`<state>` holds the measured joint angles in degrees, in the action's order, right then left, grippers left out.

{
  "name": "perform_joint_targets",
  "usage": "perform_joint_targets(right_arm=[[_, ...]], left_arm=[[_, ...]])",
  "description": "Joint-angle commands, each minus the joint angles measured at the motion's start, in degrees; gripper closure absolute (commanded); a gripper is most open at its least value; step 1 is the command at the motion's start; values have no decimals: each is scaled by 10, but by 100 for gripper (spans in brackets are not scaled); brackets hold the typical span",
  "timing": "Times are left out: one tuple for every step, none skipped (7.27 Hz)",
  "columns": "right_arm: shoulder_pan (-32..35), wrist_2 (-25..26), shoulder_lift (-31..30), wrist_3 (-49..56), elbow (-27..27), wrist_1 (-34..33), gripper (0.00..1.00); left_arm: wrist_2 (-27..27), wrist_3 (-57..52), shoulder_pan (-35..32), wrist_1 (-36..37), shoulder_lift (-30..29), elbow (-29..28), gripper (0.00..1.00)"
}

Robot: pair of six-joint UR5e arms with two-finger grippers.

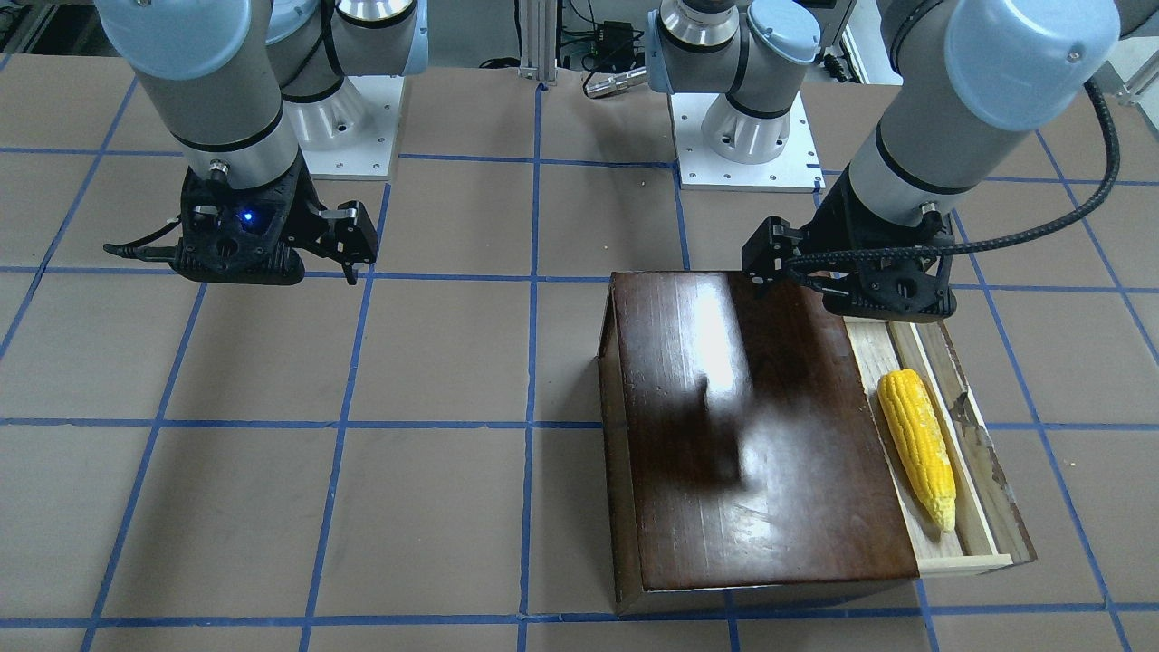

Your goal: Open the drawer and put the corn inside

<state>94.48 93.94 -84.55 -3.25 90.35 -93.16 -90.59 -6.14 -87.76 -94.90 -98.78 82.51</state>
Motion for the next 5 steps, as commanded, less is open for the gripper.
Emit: perform_joint_targets(right_arm=[[0, 0, 0, 0, 0, 1, 0], [0, 0, 0, 0, 0, 0, 0], [0, 0, 0, 0, 0, 0, 0], [0, 0, 0, 0, 0, 1, 0], [0, 0, 0, 0, 0, 0, 0]], left_arm=[[-11, 23, 0, 11, 19, 26, 0], [-6, 24, -1, 12, 24, 29, 0], [-2, 23, -2, 13, 26, 29, 0], [22, 24, -2, 12, 27, 30, 0], [19, 22, -2, 12, 30, 38, 0]])
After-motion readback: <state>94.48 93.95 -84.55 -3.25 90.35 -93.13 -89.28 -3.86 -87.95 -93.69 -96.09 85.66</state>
